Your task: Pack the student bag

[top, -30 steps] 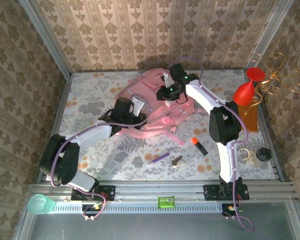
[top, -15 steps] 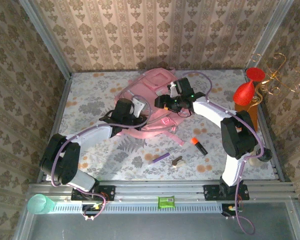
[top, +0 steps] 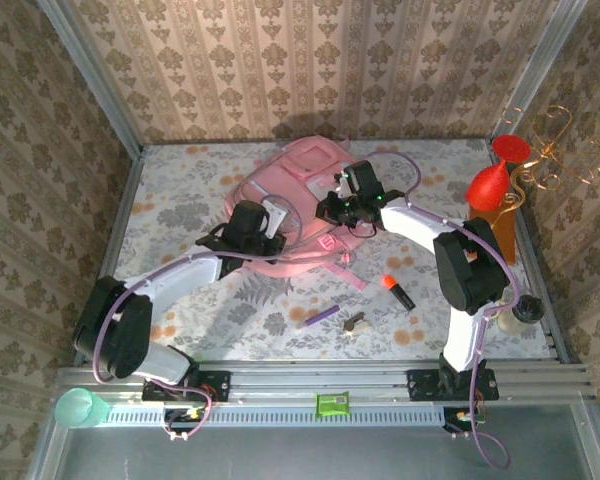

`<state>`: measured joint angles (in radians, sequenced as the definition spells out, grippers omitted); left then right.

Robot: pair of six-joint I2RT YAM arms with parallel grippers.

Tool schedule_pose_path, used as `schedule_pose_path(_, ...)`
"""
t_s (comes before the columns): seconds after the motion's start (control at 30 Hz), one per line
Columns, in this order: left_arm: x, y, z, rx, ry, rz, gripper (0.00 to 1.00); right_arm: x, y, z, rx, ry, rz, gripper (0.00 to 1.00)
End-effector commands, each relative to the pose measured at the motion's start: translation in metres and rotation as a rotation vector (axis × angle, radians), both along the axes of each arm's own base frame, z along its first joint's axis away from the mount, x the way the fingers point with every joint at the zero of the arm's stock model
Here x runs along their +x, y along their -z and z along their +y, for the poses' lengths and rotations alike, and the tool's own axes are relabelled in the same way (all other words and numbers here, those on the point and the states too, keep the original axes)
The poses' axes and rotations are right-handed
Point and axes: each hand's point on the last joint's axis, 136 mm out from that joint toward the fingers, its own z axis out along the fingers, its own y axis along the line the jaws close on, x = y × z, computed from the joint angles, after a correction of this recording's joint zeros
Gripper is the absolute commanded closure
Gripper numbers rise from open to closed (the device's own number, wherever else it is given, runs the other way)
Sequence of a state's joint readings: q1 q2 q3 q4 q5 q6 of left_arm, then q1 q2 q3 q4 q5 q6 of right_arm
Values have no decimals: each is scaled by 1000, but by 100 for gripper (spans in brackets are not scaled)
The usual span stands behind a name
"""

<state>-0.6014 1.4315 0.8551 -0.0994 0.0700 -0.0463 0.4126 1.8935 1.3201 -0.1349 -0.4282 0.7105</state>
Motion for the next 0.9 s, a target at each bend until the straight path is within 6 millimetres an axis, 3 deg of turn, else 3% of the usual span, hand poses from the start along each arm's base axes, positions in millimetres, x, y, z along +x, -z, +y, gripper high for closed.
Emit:
schedule_pose_path(0.0, 8, 1, 53, 146, -131, -26, 100, 16, -7, -31, -100, -3, -83, 100)
schedule_pose_path(0.23, 33, 1, 82, 167, -186, 6, 100, 12, -5, -42, -160, -169, -106, 100)
schedule_pose_path(0.33, 35, 8, 76, 172, -148, 48, 100, 15, -5, -47, -183, -223, -106, 100)
schedule_pose_path(0.43, 23, 8, 50, 93, -66, 73, 100, 31, -9, -56, -227, -202, -110, 100)
schedule_pose_path(0.47, 11, 6, 30, 57, -4, 78, 100, 36, -10, -57, -229, -195, -107, 100)
schedule_pose_path(0.57, -8, -6, -5, -59, 94, 86, 100, 49, -22, -57, -213, -158, -109, 98)
schedule_pose_path(0.73, -22, -29, -55, -223, 193, 94, 100, 53, -40, -64, -210, -66, -100, 69)
schedule_pose_path(0.87, -22, -28, -72, -232, 201, 98, 100, 29, -45, -75, -177, 16, -101, 46)
